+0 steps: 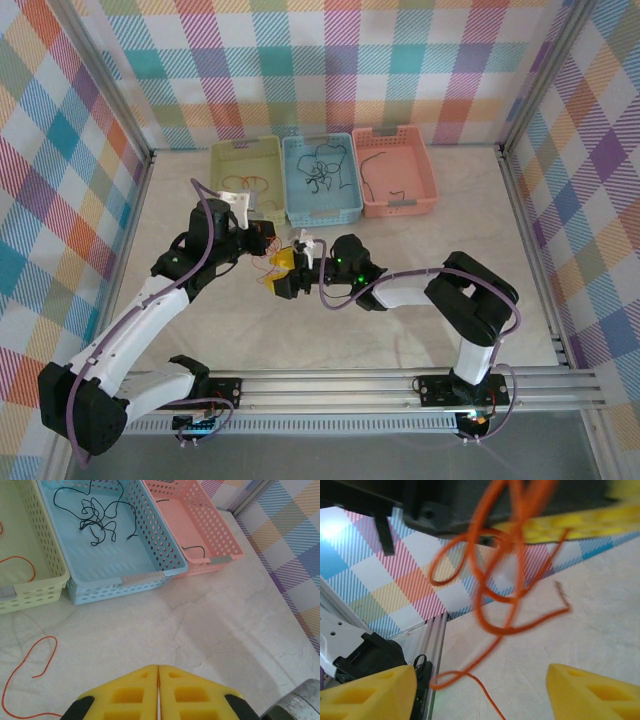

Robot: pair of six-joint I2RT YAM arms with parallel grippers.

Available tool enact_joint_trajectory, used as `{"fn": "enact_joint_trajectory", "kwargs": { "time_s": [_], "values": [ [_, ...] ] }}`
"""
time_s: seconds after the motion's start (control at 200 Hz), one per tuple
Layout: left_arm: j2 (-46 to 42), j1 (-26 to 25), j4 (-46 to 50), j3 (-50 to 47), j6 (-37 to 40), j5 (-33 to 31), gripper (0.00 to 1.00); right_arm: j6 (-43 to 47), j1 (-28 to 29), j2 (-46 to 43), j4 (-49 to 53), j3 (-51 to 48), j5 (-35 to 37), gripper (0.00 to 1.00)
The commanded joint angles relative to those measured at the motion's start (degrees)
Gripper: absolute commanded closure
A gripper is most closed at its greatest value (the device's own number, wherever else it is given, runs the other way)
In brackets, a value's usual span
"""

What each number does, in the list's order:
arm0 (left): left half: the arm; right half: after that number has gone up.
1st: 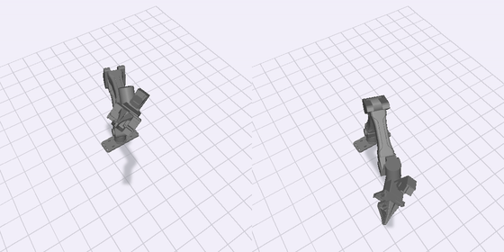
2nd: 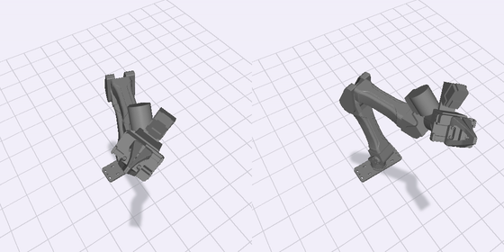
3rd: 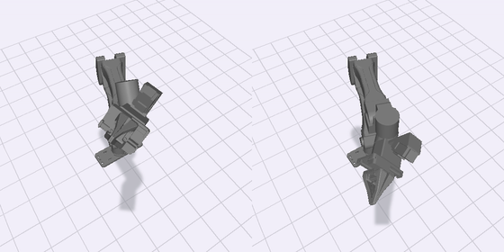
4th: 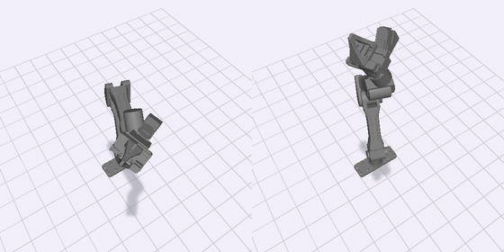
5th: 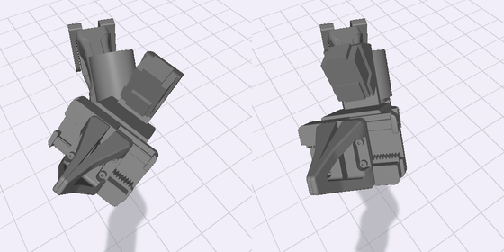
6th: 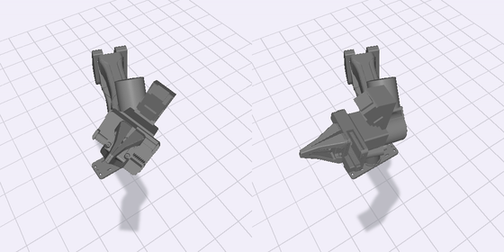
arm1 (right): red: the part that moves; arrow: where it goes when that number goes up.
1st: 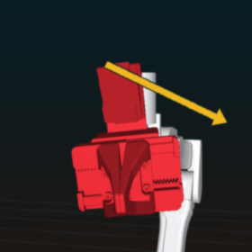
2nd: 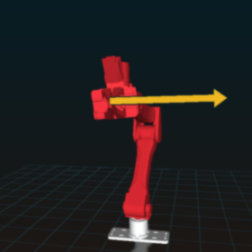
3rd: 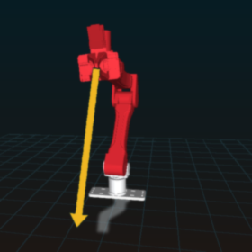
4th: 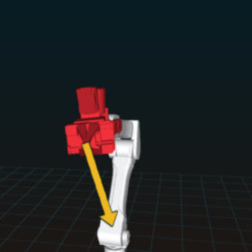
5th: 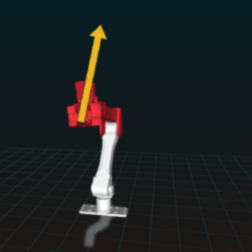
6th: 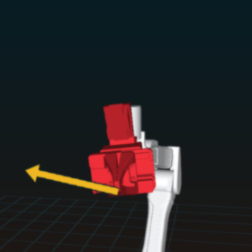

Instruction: Untangle the cables

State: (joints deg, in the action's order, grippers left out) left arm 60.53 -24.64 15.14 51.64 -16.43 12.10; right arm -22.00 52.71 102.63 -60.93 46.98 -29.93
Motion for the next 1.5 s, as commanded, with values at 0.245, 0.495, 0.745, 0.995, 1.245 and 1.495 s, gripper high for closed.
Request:
{"fn": "enact_joint_trajectory", "kwargs": {
  "time_s": [0.245,0.495,0.745,0.995,1.245,1.495],
  "values": [
    [-0.5,-0.58,0.06,0.68,0.81,-1.18,0.9,-3.93,0.55,2.32,-6.4,2.93,0.35,0.53],
    [-1.02,-0.66,0.29,0.72,0.98,-3.27,0.88,-2.21,-0.44,-0.09,-4.73,1.01,2.5,0.97],
    [-1.57,-0.58,7.82,1.11,0.68,-18.77,0.77,2.8,-7.52,-13.71,-1.65,-8.83,4.99,1.0],
    [-1.81,0.81,9.65,0.29,0.3,-24.85,0.75,6.8,-16.1,-31.8,6.72,-15.24,7.78,1.0],
    [-3.04,5.21,9.58,-1.93,-1.21,-24.88,0.76,6.14,-22.11,-45.21,13.42,-18.73,13.22,1.0],
    [-4.46,7.75,8.89,-4.33,-2.06,-24.25,0.75,4.3,-27.38,-52.2,17.01,-20.73,20.12,1.0]
  ]
}}
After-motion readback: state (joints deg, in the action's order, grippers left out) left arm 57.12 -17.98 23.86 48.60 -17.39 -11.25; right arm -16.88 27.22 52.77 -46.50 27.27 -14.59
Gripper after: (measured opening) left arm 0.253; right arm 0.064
